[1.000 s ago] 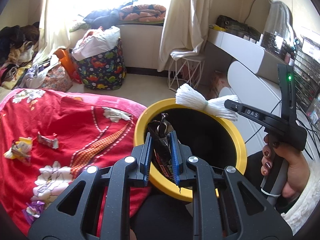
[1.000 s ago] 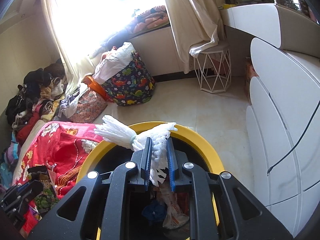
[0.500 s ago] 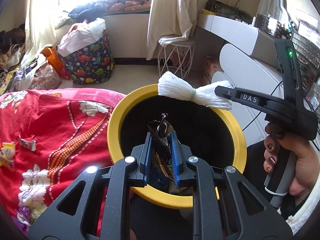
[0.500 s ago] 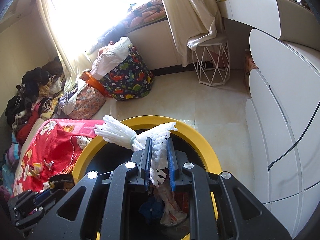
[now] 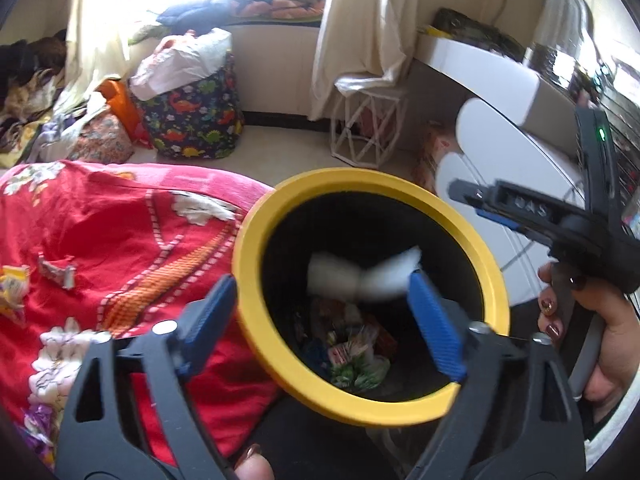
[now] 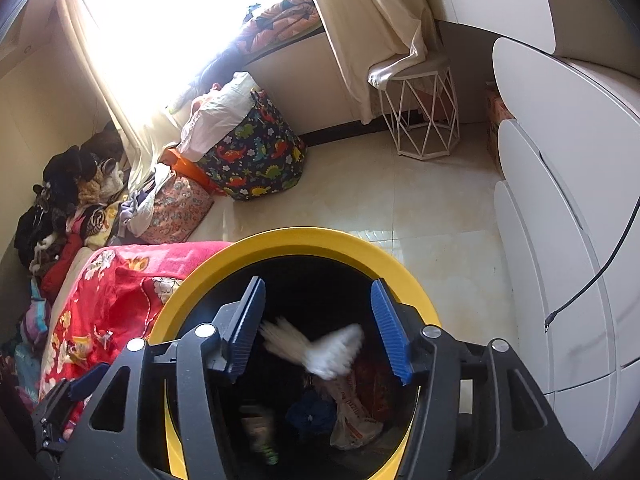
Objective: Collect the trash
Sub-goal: 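Open both tools to drop the gloves and wrapper into the bin, then move both tools back toward the remaining wrappers on the bedspread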
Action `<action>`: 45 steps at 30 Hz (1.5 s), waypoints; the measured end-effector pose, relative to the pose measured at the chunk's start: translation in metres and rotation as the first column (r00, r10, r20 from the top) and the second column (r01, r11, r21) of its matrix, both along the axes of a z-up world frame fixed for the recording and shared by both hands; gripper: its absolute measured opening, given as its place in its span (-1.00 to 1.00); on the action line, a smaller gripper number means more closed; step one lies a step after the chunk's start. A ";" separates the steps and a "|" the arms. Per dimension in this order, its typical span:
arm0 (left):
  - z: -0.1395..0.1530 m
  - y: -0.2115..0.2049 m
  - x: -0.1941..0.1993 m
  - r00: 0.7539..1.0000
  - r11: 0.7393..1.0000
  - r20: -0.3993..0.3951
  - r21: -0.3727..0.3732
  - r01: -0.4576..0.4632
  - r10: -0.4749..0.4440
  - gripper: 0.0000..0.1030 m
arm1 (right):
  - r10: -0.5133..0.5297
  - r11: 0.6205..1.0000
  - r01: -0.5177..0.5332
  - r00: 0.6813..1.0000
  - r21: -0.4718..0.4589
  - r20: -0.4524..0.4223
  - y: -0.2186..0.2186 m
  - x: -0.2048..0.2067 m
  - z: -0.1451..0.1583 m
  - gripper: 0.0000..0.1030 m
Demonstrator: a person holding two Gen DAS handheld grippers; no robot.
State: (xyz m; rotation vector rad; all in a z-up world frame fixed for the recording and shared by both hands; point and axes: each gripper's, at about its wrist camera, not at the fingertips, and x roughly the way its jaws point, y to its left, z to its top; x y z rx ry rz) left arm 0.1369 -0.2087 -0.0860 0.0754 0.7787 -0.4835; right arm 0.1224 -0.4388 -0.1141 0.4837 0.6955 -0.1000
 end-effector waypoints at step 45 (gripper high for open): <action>0.050 0.172 0.001 0.910 0.912 0.080 -0.089 -0.401 0.408 0.79 | 0.402 0.910 -0.376 0.903 -0.177 0.153 0.151 -0.013 0.039 0.44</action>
